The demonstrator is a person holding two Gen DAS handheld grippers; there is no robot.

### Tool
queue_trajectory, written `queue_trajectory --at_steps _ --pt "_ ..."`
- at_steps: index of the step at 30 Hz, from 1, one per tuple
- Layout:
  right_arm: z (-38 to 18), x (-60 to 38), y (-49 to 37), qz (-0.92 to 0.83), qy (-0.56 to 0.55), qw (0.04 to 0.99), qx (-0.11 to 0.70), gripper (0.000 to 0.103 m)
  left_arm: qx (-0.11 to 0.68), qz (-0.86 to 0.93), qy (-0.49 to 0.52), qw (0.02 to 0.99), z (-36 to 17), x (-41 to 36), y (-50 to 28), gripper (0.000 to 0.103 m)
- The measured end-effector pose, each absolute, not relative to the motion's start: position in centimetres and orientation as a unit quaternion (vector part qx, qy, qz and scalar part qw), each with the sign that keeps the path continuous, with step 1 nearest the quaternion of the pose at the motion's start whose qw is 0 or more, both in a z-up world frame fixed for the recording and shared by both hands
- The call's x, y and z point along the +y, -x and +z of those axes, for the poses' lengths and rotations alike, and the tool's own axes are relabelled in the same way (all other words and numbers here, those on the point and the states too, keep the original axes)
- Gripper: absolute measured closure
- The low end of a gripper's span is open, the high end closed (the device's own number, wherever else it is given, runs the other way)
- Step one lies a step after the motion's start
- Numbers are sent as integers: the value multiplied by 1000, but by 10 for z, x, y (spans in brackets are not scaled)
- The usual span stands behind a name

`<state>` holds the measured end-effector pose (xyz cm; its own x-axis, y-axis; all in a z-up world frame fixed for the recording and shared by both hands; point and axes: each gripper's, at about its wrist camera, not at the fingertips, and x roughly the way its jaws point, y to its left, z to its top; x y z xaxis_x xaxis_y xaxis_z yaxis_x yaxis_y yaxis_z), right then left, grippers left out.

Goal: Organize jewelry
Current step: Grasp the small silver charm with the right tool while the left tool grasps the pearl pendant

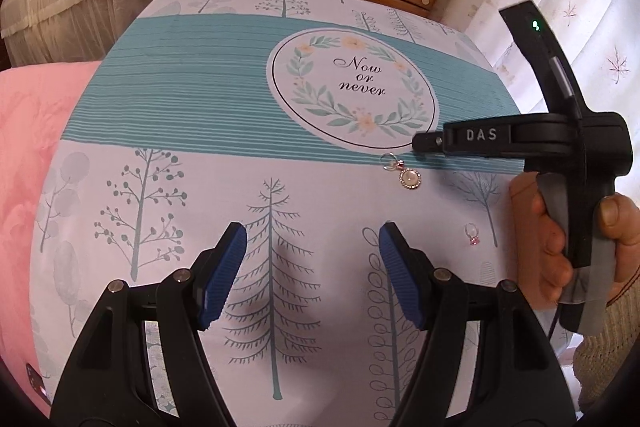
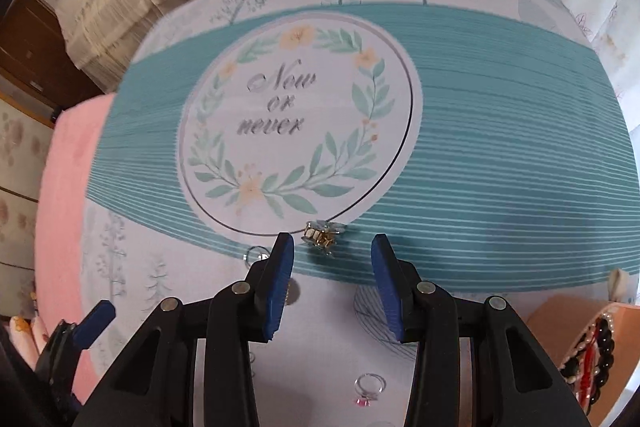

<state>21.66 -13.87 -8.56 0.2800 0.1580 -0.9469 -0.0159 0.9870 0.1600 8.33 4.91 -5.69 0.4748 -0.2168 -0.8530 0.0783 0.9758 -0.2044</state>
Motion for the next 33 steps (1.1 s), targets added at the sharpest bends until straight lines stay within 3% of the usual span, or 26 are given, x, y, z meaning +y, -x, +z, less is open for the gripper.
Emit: queue_trajectory --at_steps 1,3,18,23,27,33 --pt "-87 -136 -217 54 -53 797 599 63 506 -88 69 855 -58 48 -84 37" --pt "-89 -130 -219 42 -27 802 595 79 507 -93 67 854 -60 45 -85 37" --pt "-43 -209 -165 41 -105 830 547 80 561 -104 79 817 -87 -34 -134 39" --pt "-26 -244 -136 41 -142 839 523 80 562 -33 70 823 -92 -58 -147 52" --pt "-14 -255 -123 44 -147 848 507 80 557 24 28 829 -96 -81 -152 52" --pt "-3 -270 -105 54 -166 852 493 80 548 21 24 836 -93 -94 -152 80"
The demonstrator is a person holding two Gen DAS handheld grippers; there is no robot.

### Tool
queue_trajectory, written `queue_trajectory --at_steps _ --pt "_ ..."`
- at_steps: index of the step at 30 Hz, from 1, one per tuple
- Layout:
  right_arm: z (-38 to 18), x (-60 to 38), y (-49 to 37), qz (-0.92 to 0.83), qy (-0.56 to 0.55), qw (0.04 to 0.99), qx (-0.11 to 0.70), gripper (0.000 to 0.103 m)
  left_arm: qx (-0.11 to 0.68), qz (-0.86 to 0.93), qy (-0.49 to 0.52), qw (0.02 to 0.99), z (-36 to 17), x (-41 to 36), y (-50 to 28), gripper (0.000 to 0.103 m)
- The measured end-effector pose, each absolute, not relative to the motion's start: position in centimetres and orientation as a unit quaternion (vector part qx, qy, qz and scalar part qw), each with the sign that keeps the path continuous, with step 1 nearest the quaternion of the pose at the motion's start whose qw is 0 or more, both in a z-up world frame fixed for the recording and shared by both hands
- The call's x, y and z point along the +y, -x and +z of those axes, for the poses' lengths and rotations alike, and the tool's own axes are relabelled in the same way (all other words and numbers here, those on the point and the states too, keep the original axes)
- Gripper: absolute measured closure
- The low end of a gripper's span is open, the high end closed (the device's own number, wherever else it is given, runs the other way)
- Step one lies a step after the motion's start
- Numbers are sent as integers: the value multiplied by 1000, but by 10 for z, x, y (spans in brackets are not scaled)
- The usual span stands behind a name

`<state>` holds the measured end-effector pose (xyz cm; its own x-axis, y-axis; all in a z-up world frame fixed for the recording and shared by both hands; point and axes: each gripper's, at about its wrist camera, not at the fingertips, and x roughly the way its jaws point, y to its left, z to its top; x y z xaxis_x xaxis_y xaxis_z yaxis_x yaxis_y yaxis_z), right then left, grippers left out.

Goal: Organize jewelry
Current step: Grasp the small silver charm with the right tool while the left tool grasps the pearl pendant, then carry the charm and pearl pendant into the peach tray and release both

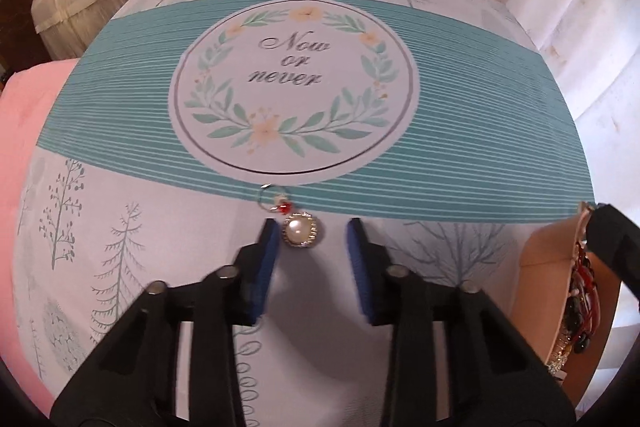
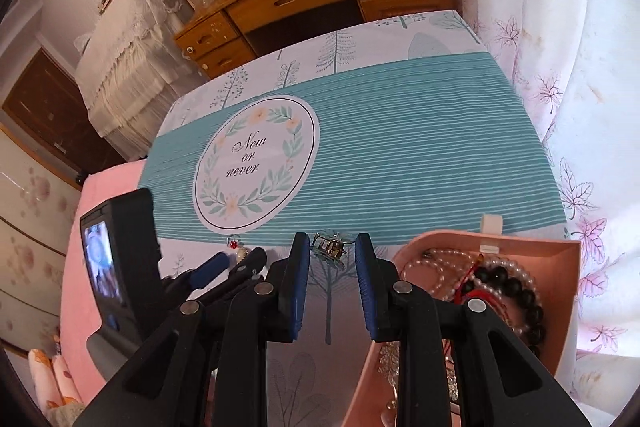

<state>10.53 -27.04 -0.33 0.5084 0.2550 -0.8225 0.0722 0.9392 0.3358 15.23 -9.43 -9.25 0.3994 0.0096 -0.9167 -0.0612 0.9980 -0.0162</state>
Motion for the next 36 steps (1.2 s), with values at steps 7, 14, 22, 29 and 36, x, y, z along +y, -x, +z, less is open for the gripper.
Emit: queue_trajectory --at_steps 7,14,22,29,36 --pt "-1 -273 -89 55 -164 856 488 80 551 2 30 834 -92 -88 -145 90" --pt "7 -259 -68 69 -141 860 486 80 541 -41 17 840 -74 -67 -112 103" --pt "11 -247 -41 78 -120 859 491 80 508 -97 12 856 -48 -31 -59 103" --pt "16 -243 -21 86 -110 863 486 80 481 -117 34 868 -32 4 -27 103" --pt "18 -236 -7 104 -97 863 484 80 441 -146 63 883 -12 22 -11 103"
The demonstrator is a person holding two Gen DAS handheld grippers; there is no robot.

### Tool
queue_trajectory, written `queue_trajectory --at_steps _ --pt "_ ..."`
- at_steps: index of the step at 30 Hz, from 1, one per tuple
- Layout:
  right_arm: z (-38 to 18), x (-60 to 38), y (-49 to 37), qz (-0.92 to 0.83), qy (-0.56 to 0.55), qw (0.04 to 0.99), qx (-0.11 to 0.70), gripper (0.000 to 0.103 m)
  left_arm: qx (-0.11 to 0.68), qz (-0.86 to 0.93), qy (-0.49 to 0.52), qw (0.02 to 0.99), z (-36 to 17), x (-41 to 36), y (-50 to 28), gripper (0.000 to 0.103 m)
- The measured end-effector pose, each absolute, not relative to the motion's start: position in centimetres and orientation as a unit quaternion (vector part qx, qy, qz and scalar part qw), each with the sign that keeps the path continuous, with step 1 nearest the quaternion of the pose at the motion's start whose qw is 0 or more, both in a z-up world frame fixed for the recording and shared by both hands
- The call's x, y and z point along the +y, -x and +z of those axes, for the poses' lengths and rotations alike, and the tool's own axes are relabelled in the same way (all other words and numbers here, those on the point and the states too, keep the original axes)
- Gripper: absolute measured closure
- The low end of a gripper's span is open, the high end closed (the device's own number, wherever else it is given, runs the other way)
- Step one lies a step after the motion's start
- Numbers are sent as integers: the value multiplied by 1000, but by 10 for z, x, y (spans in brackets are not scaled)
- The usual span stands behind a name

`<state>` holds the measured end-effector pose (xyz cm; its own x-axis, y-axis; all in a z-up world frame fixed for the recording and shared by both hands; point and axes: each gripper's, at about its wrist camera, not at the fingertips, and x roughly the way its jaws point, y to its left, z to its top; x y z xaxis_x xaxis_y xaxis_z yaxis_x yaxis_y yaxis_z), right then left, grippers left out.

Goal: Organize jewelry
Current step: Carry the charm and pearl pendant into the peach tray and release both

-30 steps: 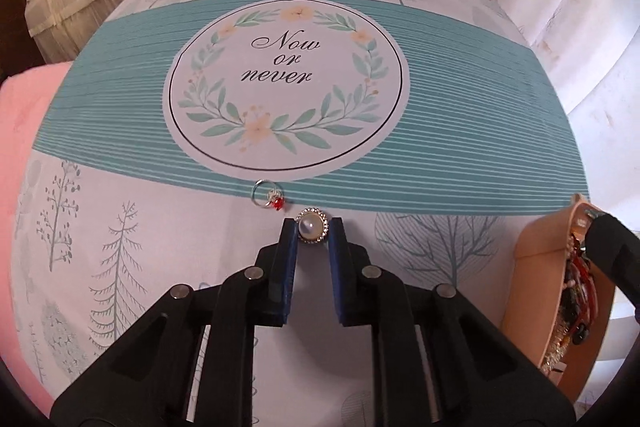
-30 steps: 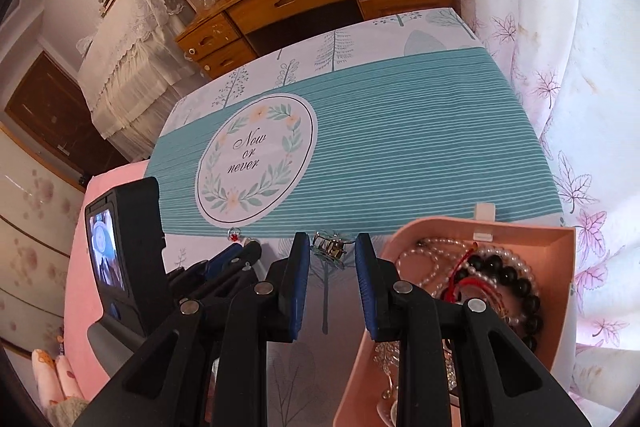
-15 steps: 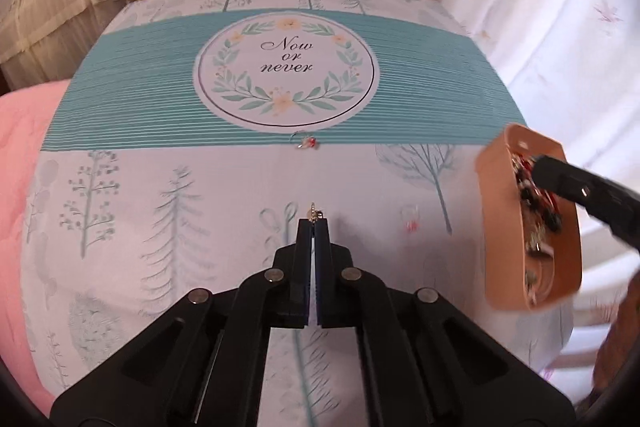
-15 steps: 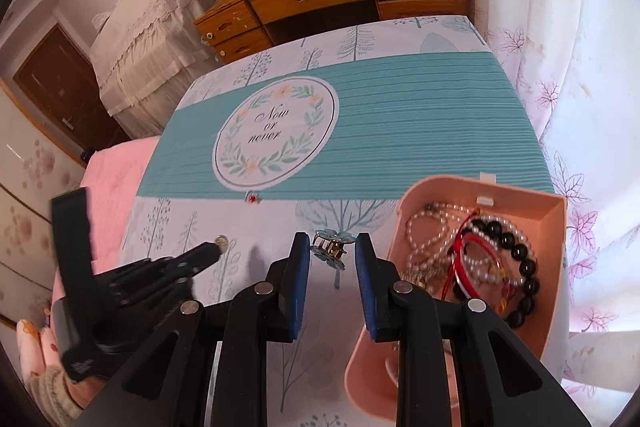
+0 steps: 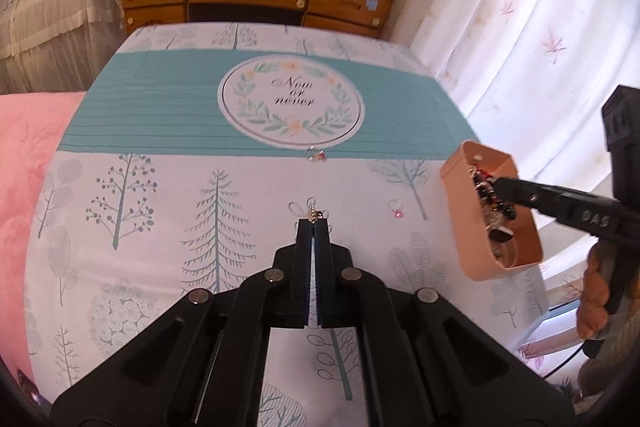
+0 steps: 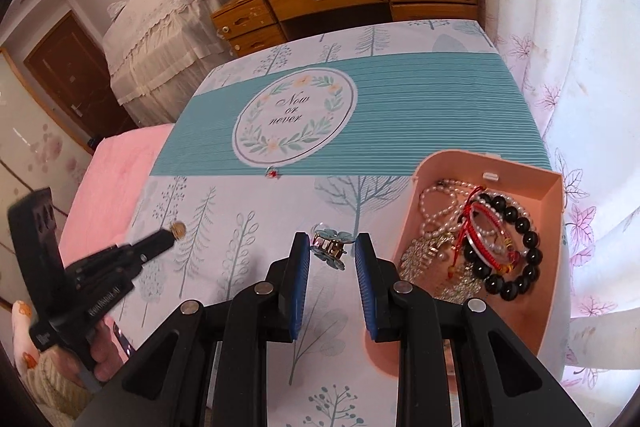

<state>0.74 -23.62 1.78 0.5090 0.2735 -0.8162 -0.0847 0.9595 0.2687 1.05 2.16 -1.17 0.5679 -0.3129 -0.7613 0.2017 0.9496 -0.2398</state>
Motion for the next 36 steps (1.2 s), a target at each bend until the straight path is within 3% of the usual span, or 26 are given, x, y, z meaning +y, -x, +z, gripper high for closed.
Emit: queue_trajectory --at_steps 7,19,36 --pt "20 -249 7 99 -100 866 479 80 425 -184 46 885 6 0 -2 103" --pt "-7 -322 44 18 -129 856 501 80 390 -302 -16 870 34 -105 -1 103" --pt "-29 -329 62 1 -117 842 527 79 458 -381 -72 800 -16 -202 -2 103"
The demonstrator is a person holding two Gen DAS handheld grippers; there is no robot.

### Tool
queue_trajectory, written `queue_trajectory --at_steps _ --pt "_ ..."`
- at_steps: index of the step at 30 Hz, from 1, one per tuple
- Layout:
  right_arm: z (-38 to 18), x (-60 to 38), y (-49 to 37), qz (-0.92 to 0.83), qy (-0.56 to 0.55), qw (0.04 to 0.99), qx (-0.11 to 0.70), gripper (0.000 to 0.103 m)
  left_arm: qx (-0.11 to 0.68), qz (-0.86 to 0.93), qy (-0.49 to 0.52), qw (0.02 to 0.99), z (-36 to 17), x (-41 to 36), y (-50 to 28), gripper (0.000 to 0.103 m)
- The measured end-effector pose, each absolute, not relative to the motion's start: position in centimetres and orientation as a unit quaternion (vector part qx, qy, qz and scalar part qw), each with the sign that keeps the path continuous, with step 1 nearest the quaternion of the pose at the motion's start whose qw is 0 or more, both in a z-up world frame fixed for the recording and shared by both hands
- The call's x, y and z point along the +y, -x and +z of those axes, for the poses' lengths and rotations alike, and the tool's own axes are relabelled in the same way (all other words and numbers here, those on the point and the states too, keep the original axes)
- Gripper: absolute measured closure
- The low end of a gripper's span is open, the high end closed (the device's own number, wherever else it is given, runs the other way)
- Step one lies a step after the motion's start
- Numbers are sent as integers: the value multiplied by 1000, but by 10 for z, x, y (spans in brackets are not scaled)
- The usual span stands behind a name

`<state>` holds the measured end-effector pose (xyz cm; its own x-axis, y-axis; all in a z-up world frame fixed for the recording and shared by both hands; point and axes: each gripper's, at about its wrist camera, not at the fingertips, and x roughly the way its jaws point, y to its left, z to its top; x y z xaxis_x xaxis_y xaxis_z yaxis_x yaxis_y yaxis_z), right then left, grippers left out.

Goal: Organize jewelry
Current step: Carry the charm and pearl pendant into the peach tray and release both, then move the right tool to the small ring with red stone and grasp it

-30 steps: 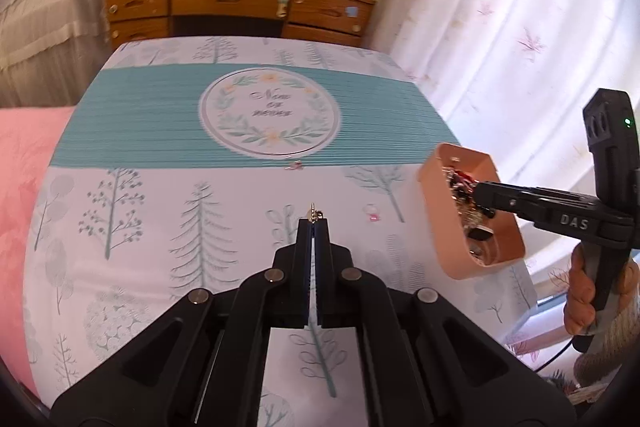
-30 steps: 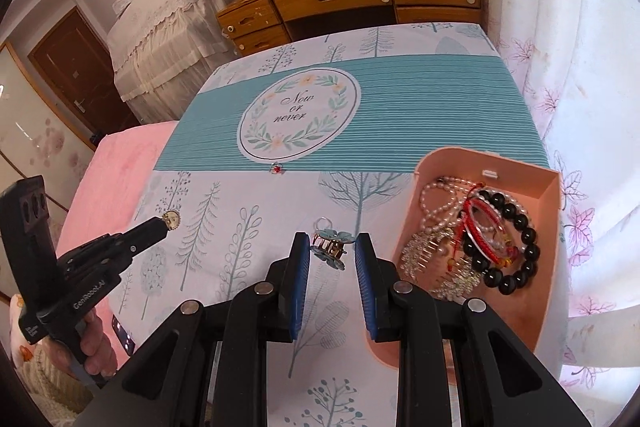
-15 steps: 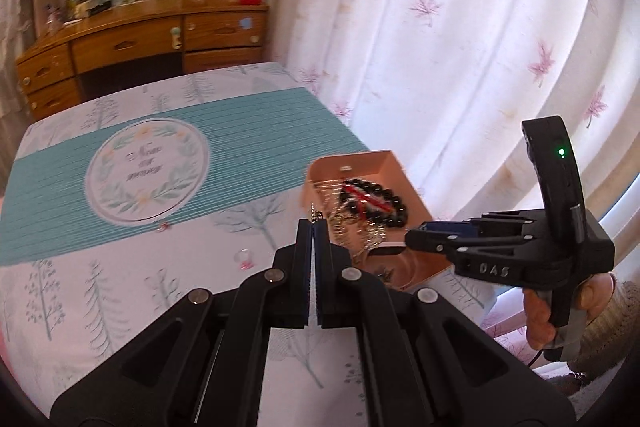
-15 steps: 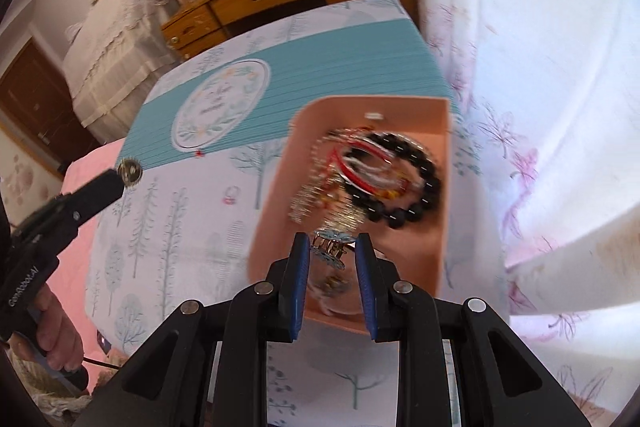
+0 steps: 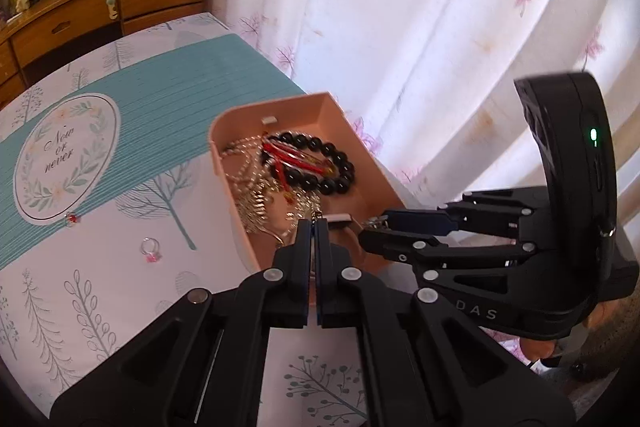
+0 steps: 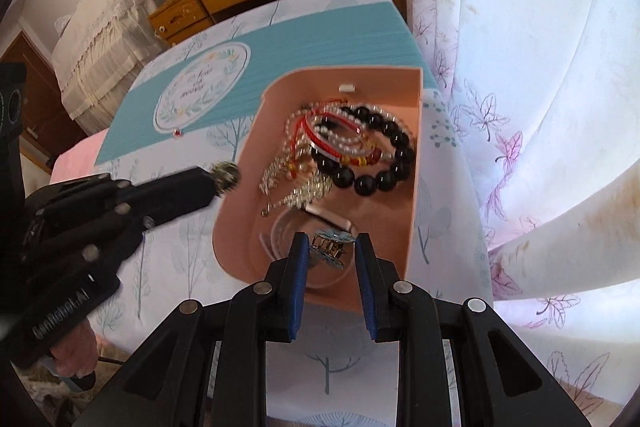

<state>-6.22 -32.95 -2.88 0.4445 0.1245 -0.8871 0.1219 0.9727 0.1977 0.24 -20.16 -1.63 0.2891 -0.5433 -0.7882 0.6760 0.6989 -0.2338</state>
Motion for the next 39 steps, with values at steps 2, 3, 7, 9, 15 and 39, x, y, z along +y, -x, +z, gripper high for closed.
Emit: queue_trajectory --at_steps 2,3,7,9,15,39 --pt "-30 -332 64 3 -127 842 524 66 463 -387 -80 793 -20 -205 3 103" --pt "-29 -333 65 0 -130 845 519 64 469 -389 -85 788 -23 -206 4 103" --pt "-26 -336 68 -3 -131 849 513 64 483 -381 -95 783 -29 -205 7 87" --pt "-25 -334 68 -1 -127 851 510 64 481 -379 -92 786 -28 -201 9 58" --pt "-19 -325 67 6 -111 856 505 64 456 -356 -82 811 -12 -178 14 48" --pt "2 -187 6 136 -21 875 464 64 460 -155 -19 874 -12 -3 -29 48"
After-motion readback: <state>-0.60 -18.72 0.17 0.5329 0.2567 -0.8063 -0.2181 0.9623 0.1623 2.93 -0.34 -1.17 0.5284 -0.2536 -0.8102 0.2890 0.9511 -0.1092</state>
